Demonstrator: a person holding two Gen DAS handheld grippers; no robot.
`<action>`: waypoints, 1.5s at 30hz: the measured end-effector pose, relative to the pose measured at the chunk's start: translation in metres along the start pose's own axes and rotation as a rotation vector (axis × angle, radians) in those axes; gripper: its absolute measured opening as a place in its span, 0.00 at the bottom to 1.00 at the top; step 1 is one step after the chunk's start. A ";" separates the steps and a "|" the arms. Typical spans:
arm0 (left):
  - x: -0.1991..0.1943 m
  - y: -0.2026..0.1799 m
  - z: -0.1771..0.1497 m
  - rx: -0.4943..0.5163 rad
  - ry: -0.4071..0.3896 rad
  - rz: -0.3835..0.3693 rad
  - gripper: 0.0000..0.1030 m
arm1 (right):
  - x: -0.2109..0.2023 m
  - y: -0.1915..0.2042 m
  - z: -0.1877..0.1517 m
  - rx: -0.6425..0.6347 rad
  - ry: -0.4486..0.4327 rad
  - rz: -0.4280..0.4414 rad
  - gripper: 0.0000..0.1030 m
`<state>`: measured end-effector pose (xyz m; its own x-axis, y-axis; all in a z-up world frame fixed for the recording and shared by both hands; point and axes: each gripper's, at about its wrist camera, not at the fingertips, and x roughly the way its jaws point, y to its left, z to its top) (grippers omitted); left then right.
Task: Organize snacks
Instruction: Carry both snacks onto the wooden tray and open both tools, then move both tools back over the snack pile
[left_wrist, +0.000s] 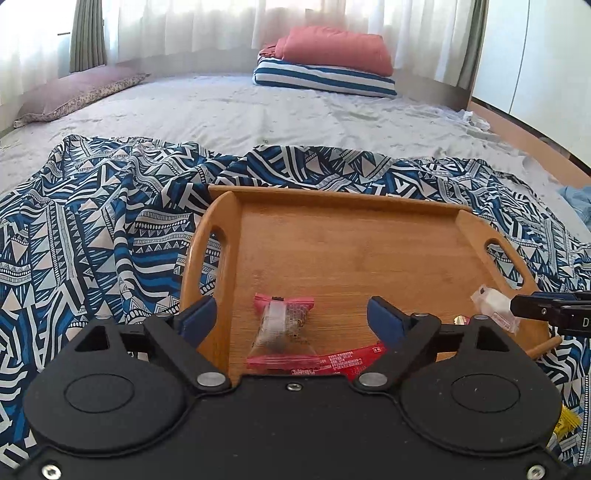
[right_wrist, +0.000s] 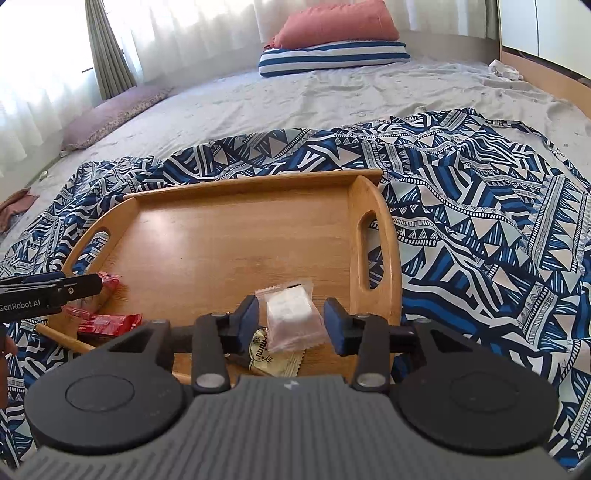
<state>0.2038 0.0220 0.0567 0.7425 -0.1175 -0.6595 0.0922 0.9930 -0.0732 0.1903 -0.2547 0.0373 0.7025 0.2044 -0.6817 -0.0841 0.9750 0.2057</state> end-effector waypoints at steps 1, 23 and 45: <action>-0.005 0.000 -0.001 0.007 -0.009 -0.003 0.89 | -0.004 0.001 -0.001 -0.003 -0.004 0.002 0.62; -0.093 -0.022 -0.061 0.103 -0.067 -0.092 1.00 | -0.074 0.036 -0.064 -0.166 -0.099 0.052 0.95; -0.095 -0.023 -0.115 0.037 0.023 -0.131 0.55 | -0.075 0.051 -0.108 -0.234 -0.130 -0.009 1.00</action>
<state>0.0555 0.0111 0.0350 0.7068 -0.2455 -0.6634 0.2122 0.9682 -0.1322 0.0569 -0.2113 0.0225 0.7877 0.1978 -0.5835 -0.2280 0.9734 0.0221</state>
